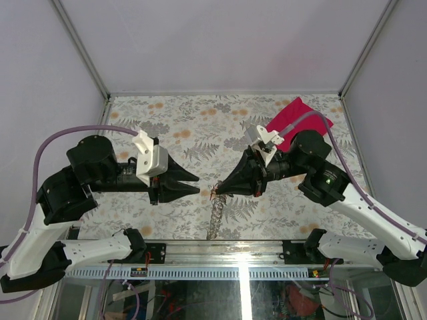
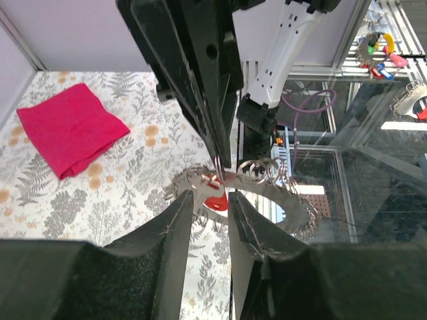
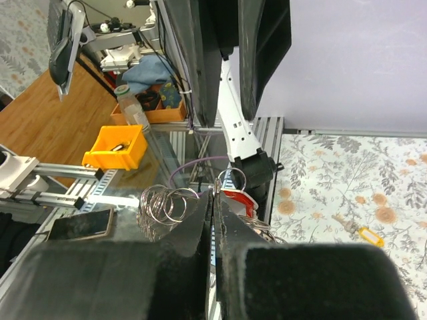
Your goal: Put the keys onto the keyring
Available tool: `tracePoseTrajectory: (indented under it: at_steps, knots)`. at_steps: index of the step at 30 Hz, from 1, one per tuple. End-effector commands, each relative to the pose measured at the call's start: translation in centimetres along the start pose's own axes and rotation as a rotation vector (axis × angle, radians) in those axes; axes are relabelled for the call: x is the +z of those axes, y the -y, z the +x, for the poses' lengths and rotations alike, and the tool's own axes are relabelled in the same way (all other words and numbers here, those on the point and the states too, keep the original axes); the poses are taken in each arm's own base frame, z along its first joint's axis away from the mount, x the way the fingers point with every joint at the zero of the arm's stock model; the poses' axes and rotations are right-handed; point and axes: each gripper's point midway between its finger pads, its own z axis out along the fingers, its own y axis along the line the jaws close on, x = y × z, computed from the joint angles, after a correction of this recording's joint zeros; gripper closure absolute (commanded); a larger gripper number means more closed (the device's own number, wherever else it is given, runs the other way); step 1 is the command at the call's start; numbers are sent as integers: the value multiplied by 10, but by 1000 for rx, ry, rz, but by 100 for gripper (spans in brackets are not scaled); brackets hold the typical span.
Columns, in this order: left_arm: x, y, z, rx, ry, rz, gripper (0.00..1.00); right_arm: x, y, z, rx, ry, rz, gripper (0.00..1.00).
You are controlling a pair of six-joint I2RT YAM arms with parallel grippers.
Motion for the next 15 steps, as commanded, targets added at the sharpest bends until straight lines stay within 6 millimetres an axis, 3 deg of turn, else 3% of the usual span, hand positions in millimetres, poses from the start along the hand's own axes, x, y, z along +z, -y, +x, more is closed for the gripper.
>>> tracePoseTrajectory:
  at_steps: [1,15]
  knots:
    - [2,3,-29,91,102,37,69,0,-21,-26,-65,37,-96,100]
    - [21,19,-14,63,67,191,62,0,-35,-31,-58,50,-173,100]
